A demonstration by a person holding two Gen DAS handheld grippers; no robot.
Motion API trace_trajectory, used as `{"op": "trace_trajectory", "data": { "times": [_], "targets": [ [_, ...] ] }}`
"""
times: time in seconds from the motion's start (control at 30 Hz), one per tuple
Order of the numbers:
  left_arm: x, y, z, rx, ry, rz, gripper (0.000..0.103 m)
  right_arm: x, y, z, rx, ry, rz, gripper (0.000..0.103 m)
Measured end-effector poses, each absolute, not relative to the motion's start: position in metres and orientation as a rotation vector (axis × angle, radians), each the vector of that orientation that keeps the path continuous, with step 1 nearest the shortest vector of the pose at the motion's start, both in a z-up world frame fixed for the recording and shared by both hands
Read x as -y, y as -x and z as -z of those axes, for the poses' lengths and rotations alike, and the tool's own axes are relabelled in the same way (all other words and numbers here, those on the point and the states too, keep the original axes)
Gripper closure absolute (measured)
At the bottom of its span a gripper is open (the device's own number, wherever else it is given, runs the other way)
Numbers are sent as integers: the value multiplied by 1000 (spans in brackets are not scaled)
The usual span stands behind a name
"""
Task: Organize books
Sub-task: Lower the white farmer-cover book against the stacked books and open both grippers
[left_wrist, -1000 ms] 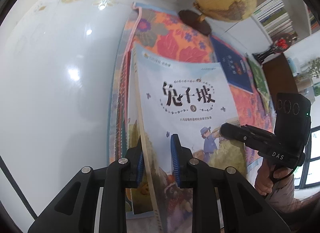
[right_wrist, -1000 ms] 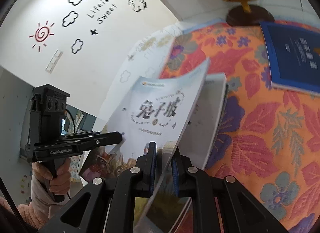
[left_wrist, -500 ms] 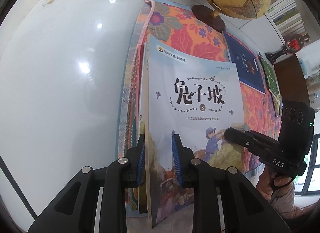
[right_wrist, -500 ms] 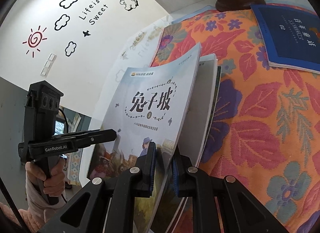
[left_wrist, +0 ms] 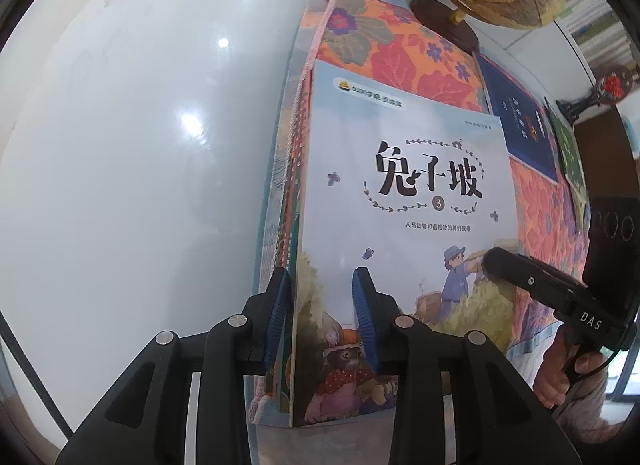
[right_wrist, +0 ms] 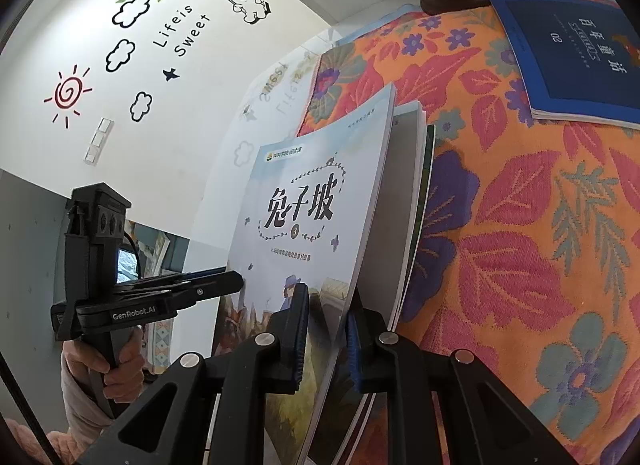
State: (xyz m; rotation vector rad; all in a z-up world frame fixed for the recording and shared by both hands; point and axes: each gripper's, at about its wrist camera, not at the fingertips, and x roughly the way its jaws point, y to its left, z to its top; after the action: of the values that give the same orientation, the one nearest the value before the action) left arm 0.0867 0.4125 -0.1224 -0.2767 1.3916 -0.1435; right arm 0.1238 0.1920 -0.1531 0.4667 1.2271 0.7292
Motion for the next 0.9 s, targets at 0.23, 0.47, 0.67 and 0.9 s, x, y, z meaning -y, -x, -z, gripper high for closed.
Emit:
{"op": "trace_trajectory", "data": {
  "times": [0.23, 0.47, 0.67, 0.9],
  "targets": [
    [-414, -84, 123, -1391, 298, 130, 69, -175, -120, 145, -1222, -433, -654, 85],
    [-413, -86, 123, -1403, 312, 109, 69, -168, -121, 152, -1316, -454, -568, 75],
    [-406, -86, 122, -1406, 268, 105, 70, -194, -113, 148, -1343, -417, -584, 56],
    [-406, -88, 121, -1424, 272, 72, 70, -200, -117, 144, -1347, -401, -613, 43]
  ]
}}
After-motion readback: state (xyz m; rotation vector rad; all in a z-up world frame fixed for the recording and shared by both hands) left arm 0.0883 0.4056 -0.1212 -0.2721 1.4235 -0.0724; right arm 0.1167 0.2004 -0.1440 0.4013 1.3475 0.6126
